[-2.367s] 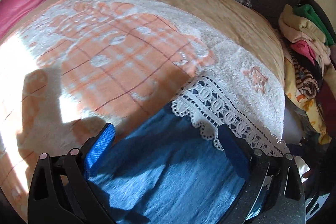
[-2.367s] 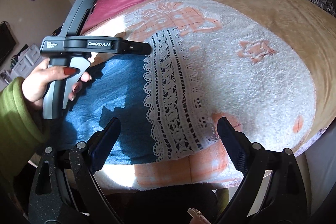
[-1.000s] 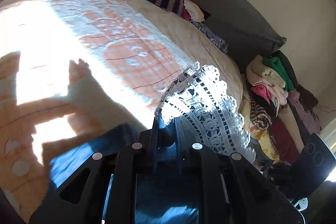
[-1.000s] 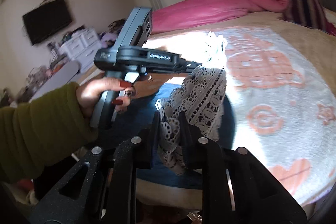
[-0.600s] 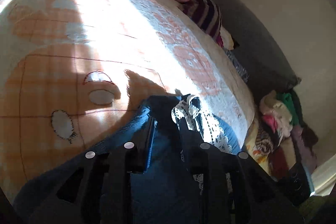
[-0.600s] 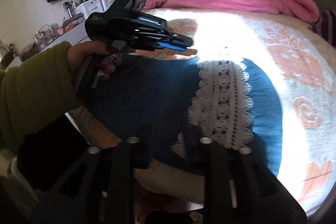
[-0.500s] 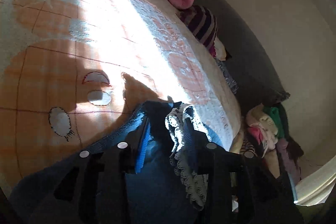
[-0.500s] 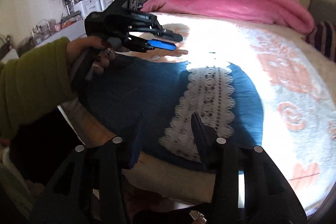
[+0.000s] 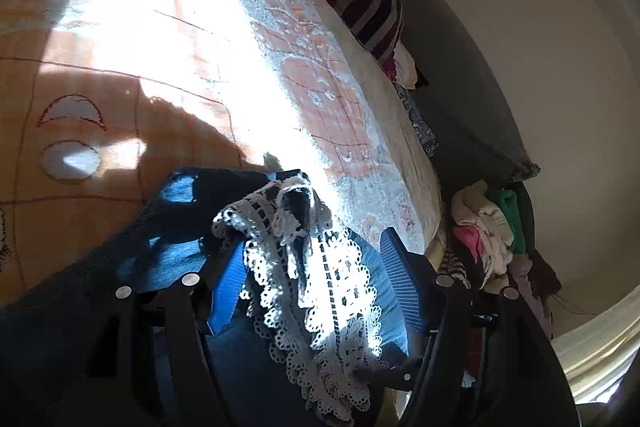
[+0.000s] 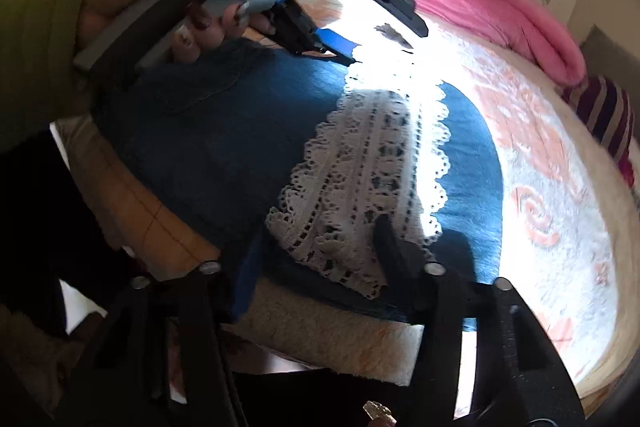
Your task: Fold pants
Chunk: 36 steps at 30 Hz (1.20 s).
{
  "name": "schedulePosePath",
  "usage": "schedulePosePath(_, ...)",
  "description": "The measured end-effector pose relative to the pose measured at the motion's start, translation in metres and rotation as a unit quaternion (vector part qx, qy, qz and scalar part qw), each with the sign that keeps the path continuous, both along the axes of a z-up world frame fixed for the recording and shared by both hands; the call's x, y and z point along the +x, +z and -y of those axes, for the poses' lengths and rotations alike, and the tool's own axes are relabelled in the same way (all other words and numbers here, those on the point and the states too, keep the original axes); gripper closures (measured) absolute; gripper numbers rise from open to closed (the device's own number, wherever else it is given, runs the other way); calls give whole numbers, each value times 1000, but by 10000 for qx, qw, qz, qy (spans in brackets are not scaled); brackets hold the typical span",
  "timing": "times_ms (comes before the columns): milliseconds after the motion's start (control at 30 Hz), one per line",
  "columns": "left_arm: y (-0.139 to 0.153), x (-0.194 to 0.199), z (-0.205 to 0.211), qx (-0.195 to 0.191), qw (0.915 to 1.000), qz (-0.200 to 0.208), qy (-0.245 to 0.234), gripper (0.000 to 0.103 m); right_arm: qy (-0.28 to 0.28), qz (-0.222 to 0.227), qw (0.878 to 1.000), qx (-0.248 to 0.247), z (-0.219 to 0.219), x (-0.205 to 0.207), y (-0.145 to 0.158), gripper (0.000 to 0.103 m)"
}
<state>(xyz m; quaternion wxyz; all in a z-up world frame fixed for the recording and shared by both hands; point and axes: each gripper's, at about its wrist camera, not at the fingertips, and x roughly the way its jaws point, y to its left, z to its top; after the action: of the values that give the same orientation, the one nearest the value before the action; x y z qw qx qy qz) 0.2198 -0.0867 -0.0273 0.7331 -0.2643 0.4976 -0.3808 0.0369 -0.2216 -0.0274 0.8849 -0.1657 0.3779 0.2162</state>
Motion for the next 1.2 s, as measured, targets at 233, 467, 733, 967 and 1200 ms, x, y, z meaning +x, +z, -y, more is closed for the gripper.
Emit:
schedulePosePath(233, -6, 8, 1, -10, 9999, 6, 120, 88, -22, -409, 9928, 1126, 29, 12, 15, 91)
schedulePosePath(467, 21, -9, -27, -115, 9995, 244, 137, 89, 786, -44, 9812, 1764, 13, -4, 56, 91)
schedulePosePath(733, 0, -19, -80, 584, 9960, -137, 663, 88, 1328, -501, 9816, 1276, -41, 8, 32, 91)
schedulePosePath(967, -8, -13, -75, 675, 9955, -267, 601, 58, 1263, -866, 9774, 1460, -35, 6, 33, 68)
schedulePosePath(1200, -5, -14, -65, 1207, 9913, 10, 526, 70, 497, -350, 9808, 1854, 32, 31, 68, 62)
